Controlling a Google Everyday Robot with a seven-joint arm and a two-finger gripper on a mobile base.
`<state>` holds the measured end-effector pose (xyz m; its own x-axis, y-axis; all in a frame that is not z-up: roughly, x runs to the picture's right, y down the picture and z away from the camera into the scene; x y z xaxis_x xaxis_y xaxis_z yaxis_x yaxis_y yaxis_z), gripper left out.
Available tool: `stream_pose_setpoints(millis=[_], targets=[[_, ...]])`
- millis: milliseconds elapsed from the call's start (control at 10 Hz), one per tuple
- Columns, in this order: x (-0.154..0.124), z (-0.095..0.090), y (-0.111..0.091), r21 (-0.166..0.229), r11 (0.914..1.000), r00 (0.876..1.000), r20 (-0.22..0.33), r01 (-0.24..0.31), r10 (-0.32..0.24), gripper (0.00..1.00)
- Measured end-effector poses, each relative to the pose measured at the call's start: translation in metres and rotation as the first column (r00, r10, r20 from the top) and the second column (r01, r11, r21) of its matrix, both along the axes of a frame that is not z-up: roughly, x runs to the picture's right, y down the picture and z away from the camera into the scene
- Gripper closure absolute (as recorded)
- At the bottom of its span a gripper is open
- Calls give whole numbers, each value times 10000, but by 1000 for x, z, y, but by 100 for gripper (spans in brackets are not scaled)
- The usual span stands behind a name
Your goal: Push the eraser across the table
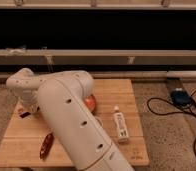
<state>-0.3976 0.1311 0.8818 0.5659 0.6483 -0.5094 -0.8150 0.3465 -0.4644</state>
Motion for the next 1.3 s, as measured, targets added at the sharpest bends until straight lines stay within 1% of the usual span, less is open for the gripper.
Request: stream_pose_setpoints(millis=[300, 500, 700, 1000, 1100, 1200, 1300], targets=[[-24, 4, -6, 196, 9995, 9994, 233, 243, -247, 100], [-31, 6, -11, 310, 9991, 9990, 318, 290, -300, 100], [-38, 6, -13, 395, 9986, 9986, 398, 340, -356, 100], [-39, 7, -19, 527, 9982, 9985, 449, 299, -323, 100], [-38, 2, -21, 626, 9975, 9982, 489, 327, -358, 92], [-34, -3, -21, 634, 9975, 9981, 526, 299, -332, 85], [-21, -13, -24, 776, 9966, 9978, 584, 264, -309, 72]])
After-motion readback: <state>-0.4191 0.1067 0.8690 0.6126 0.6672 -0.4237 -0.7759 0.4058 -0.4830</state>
